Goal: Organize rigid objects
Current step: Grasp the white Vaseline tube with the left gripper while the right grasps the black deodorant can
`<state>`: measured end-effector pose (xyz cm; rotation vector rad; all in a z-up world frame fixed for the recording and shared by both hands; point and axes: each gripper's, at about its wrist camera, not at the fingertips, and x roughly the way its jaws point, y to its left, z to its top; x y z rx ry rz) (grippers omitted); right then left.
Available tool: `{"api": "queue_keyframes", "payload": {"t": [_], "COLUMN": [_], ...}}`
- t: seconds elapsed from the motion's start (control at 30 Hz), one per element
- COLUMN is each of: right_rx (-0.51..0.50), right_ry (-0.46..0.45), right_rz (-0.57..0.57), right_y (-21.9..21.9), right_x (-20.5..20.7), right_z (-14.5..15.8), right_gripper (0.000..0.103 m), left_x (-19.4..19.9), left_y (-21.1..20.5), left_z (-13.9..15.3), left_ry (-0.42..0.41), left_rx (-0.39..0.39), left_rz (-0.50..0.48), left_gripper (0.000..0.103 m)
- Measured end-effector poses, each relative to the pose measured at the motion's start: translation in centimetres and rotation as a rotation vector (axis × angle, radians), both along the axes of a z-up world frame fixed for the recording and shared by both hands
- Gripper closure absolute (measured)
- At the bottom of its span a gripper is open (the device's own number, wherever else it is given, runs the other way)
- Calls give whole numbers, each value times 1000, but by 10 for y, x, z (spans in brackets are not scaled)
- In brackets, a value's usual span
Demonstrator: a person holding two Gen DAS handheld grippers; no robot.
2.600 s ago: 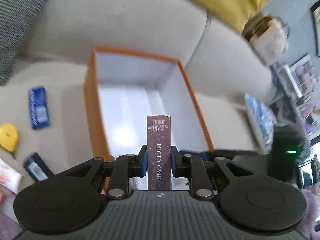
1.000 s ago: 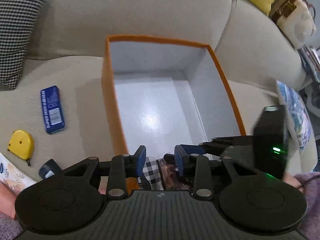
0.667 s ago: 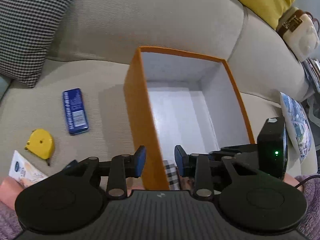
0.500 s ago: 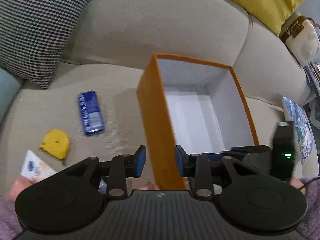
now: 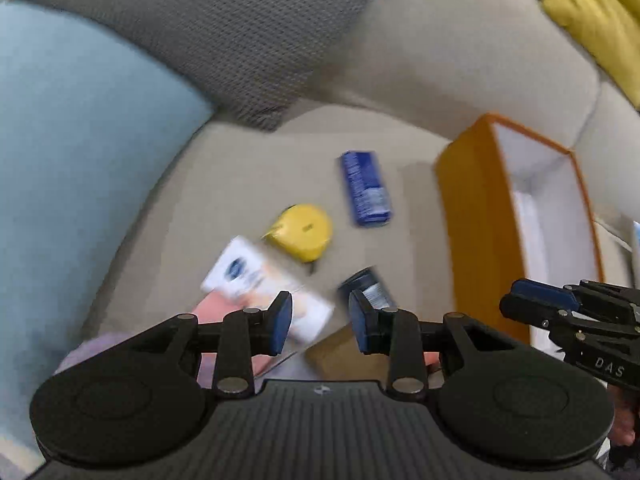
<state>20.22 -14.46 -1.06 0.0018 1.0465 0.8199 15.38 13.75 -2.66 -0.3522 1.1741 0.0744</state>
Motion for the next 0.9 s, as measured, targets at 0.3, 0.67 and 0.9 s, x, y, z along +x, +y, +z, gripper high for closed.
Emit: {"api": "queue_keyframes", "payload": {"t": [0.3,0.67,0.9], "right_rx": [-72,-172,-169], "right_ry": [84,81,107], "right_rz": [119,188,256], "right_y": [79,118,142], "right_x": [-11,13,19], "right_z": [-32,-51,-63], "right_gripper": [68,67,66], "left_x": [-7,27,52], "left_y": [33,46,54], "left_z": [-29,-57,-94], "left_ry": [60,95,242], "left_rx": [-11,41,61], "left_rz": [71,60,2], "left_gripper": [60,40,39]}}
